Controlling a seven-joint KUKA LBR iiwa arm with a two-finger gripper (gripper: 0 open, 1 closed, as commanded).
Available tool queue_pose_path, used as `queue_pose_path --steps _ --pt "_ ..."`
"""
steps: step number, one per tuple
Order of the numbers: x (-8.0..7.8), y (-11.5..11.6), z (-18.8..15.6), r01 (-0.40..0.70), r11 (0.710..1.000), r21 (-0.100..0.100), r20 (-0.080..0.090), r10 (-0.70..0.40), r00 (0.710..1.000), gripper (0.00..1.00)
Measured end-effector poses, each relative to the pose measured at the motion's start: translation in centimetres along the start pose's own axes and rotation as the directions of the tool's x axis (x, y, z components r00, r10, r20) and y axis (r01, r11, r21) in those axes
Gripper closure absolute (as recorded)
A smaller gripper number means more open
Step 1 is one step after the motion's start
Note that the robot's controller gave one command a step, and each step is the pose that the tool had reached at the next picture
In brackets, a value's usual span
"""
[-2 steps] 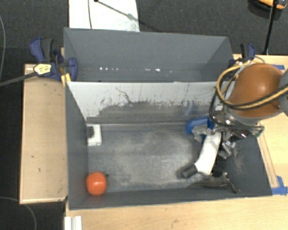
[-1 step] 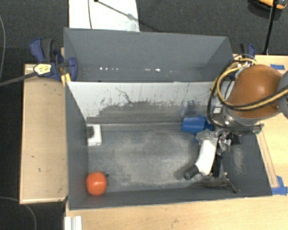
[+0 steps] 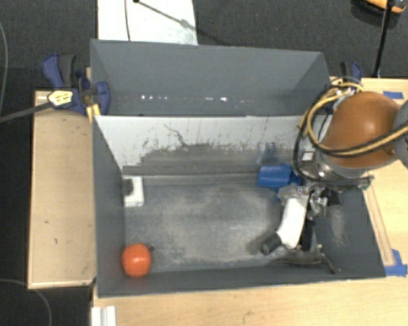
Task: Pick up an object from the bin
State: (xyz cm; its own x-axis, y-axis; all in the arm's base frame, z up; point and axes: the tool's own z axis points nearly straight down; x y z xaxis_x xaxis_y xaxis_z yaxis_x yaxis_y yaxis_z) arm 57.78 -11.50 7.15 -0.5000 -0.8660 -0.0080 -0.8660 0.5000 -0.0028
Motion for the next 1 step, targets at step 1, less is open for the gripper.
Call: queue_pose_path --steps 1 --pt "0.0 0.13 -0.52 -0.001 1.0 -0.003 0.0 0.001 1.0 1.0"
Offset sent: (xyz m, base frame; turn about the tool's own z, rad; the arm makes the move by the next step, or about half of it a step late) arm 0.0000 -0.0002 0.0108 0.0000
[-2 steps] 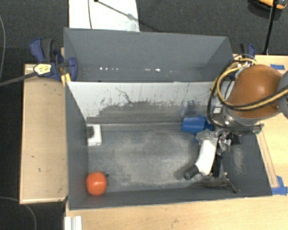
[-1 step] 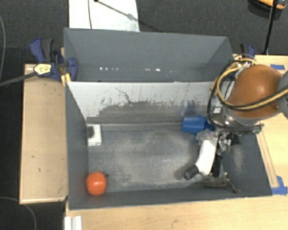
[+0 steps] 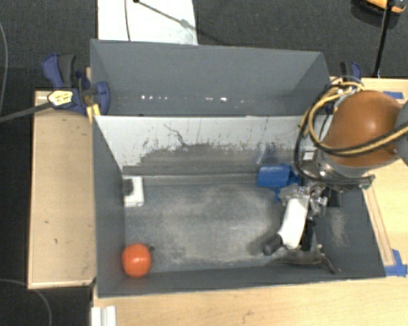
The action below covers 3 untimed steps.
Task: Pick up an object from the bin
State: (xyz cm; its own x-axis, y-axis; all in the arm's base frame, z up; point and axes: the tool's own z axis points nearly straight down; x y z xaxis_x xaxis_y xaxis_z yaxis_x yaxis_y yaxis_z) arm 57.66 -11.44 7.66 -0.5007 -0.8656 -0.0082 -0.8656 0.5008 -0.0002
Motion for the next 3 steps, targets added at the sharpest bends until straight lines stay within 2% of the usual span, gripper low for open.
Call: queue_pose_path --steps 3 --pt "0.1 -0.1 -5.4 -0.004 1.0 0.004 -0.001 0.004 1.0 1.0"
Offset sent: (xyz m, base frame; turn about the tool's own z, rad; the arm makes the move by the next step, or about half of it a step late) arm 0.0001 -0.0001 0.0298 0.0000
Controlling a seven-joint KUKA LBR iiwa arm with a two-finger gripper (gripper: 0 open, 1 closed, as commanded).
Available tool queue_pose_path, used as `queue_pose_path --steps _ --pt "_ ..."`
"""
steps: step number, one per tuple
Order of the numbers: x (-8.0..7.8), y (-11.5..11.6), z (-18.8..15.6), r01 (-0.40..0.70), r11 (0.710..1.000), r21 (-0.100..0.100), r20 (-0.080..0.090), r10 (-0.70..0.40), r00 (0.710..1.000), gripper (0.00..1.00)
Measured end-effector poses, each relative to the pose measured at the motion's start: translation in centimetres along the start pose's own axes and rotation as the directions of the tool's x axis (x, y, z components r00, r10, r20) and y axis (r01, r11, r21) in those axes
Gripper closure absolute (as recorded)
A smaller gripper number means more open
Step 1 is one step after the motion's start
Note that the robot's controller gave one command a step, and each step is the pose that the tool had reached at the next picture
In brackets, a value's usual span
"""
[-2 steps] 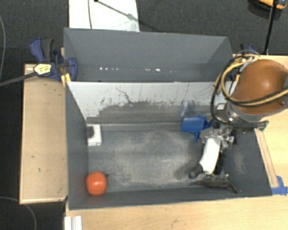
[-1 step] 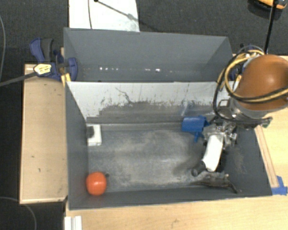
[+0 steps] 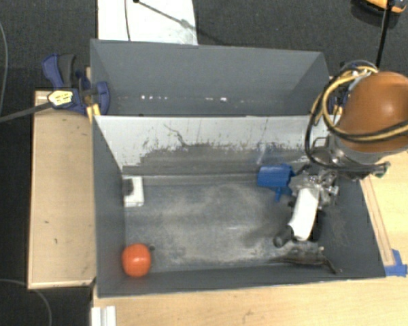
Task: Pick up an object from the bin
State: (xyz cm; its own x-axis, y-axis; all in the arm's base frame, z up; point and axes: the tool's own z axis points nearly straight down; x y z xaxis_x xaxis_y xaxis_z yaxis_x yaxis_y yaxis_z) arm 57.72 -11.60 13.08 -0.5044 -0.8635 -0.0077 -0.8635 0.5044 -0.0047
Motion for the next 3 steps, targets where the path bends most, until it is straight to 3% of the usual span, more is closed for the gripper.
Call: queue_pose_path --steps 3 --pt "-0.1 -0.1 -3.6 -0.003 1.0 0.003 0.001 0.003 1.0 1.0"
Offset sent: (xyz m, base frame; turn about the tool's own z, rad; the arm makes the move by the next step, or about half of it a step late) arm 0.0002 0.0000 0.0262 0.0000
